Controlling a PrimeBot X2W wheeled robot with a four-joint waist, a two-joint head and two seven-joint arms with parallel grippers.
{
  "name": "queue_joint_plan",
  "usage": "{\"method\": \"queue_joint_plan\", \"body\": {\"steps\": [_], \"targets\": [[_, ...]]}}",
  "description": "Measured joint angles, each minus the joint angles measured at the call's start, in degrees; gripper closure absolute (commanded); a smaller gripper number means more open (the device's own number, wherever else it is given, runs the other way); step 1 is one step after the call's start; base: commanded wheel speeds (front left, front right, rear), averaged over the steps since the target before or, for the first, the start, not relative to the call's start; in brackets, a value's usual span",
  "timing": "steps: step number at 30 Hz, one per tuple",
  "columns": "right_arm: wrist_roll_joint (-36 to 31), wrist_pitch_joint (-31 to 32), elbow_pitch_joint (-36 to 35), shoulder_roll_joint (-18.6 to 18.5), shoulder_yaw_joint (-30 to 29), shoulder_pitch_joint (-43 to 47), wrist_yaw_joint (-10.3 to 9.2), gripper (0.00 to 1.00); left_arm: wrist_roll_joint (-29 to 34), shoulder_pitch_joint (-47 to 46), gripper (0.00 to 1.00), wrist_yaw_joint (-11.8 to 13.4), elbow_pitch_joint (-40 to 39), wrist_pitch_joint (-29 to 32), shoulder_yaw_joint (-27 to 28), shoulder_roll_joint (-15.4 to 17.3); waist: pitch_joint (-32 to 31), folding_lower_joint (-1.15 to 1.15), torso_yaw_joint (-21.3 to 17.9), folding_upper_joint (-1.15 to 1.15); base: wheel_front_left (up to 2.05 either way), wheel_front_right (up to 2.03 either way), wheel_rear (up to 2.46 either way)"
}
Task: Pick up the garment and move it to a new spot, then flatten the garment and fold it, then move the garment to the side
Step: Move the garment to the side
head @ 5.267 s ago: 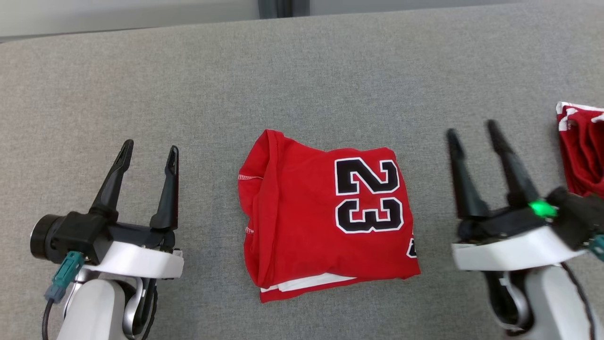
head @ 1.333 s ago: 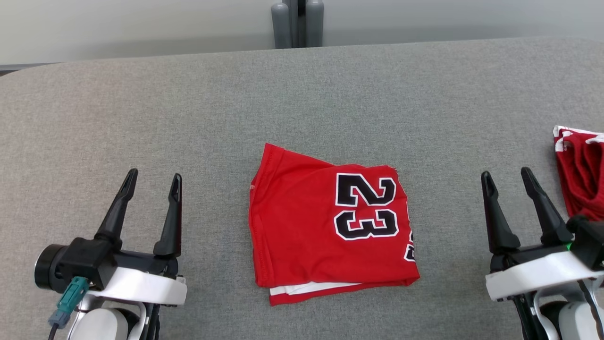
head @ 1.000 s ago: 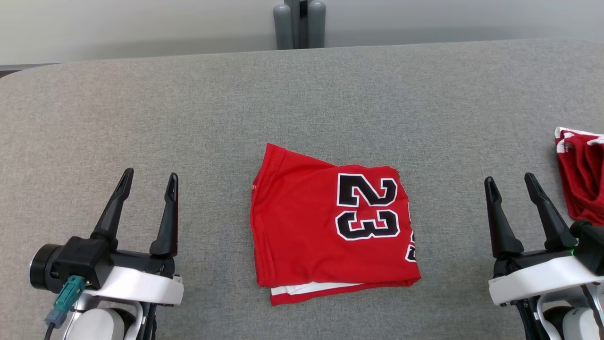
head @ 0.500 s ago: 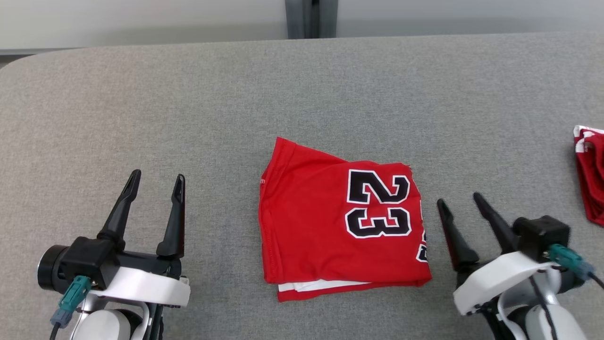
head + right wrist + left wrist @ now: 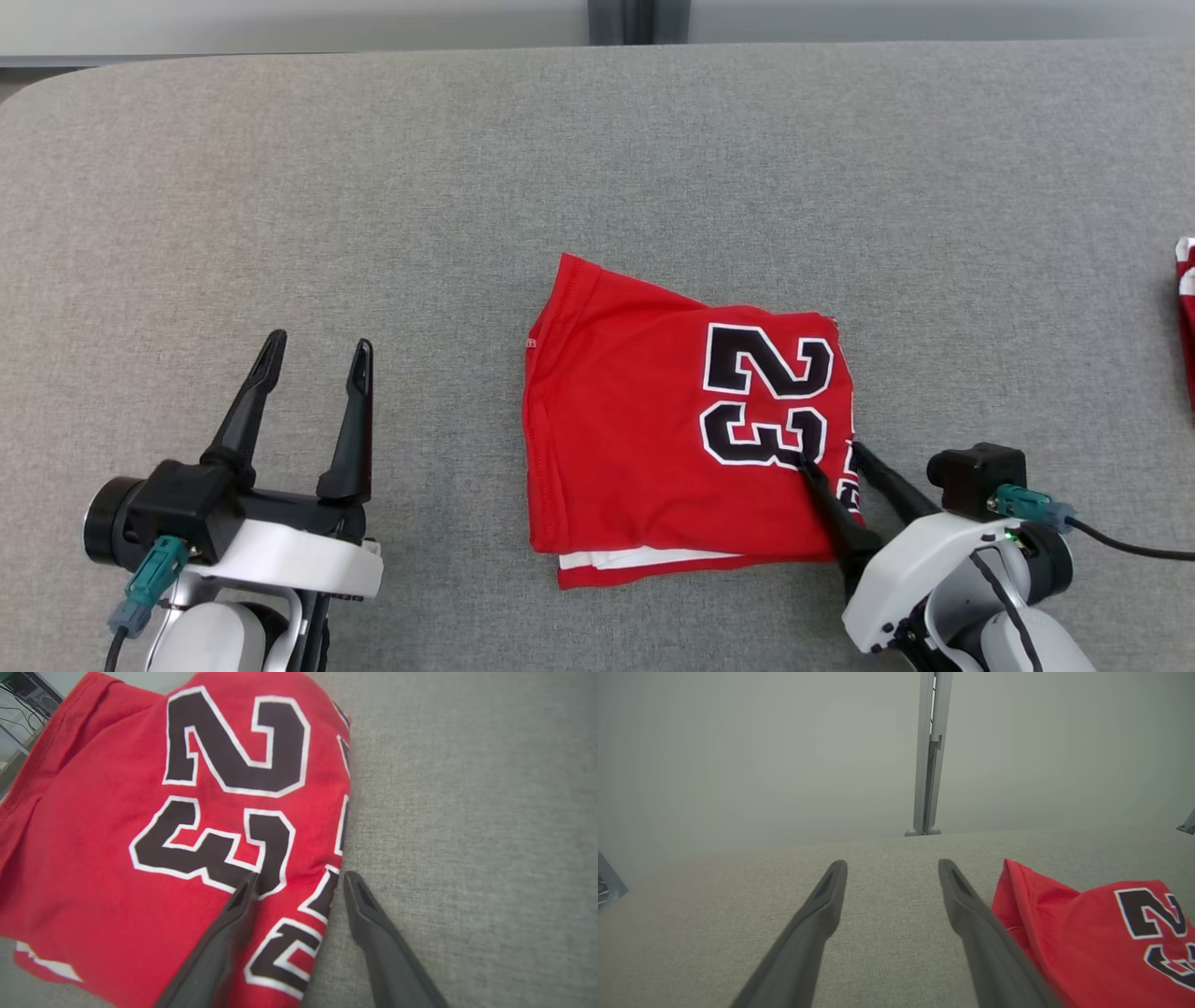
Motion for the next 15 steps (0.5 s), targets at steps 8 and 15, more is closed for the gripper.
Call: {"method": "queue_joint_plan", "body": {"steps": [8, 15], "targets": [[1.01, -0.24, -1.22, 0.22, 1.55, -0.36, 0.0, 1.0, 0.03, -0.79, 0.0, 0.1, -0.01, -0.14, -0.32, 0.78, 0.24, 0.0, -1.58, 0.0, 0.0, 0.0, 0.0], [-2.94, -0.36, -4.58, -2.41, -0.68, -0.39, 0.02, 1.0, 0.26, -0.88, 0.0, 0.26, -1.94, 0.89, -0.43, 1.92, 0.86, 0.0, -5.76, 0.0, 0.0, 0.0, 0.0]]}}
